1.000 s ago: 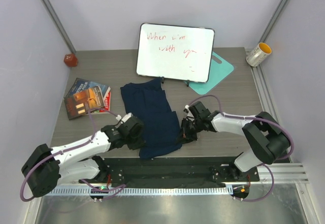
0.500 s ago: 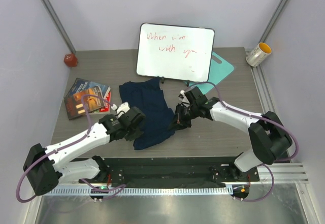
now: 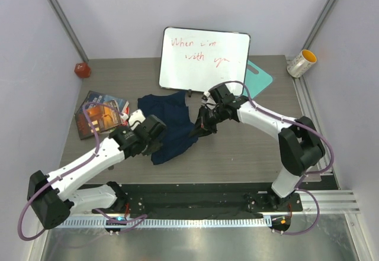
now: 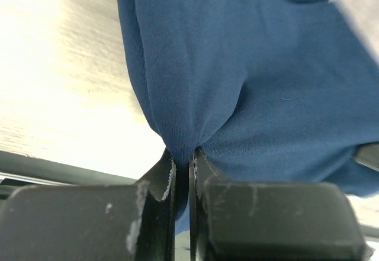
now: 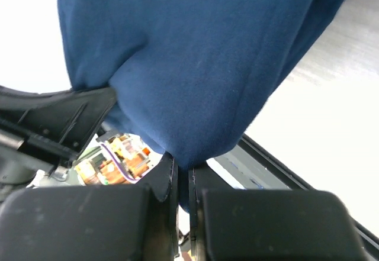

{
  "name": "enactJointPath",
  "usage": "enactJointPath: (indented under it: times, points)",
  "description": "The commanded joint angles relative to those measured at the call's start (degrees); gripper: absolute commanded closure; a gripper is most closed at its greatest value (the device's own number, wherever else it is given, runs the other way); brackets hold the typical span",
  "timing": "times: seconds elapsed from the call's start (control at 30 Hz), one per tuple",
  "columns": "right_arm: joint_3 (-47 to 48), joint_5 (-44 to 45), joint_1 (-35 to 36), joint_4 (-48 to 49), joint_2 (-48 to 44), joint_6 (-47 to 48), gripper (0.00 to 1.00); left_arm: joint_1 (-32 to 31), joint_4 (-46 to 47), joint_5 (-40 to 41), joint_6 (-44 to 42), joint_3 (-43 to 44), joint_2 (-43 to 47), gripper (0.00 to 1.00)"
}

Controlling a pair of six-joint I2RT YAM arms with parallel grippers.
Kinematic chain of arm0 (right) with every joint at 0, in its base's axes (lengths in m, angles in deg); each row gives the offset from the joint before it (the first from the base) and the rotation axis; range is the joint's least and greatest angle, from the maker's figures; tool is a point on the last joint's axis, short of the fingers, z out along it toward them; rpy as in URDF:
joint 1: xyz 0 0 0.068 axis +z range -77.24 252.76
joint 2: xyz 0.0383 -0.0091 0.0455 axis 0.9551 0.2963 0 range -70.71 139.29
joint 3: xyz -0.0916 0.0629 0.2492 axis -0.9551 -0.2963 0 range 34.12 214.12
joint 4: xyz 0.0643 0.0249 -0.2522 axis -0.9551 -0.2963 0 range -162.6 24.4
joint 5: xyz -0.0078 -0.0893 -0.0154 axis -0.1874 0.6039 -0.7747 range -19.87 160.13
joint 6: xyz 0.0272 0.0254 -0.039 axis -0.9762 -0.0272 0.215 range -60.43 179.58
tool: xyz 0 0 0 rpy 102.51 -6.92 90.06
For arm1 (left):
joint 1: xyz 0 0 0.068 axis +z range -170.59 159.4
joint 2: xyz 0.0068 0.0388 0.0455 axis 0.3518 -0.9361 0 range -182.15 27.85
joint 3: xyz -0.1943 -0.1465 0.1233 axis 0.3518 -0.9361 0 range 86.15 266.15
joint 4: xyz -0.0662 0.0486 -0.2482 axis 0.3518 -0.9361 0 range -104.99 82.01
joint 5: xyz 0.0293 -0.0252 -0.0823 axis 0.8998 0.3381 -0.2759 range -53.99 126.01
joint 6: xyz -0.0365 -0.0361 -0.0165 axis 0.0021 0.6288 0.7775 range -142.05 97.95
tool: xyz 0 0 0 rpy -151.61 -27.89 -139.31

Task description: Fold and stack the t-shirts

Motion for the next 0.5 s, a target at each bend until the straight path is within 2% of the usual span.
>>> enactJointPath:
  times: [0.0, 0.23, 0.47]
  points:
    - [5.94, -4.09, -2.34, -1.26, 3.57, 1.33, 0.97, 3.21, -4.69, 4.83, -0.77, 5.02, 0.36, 1.00]
    - [14.98, -7.08, -4.62, -2.58, 10.07, 1.07, 0.95, 9.36, -2.67, 1.05, -4.81, 7.14, -3.42, 1.00]
    - [21.15, -8.40, -4.62, -2.84, 15.96, -0.25, 0.93, 11.48, -0.03, -0.62, -7.72, 8.46, -7.11, 1.00]
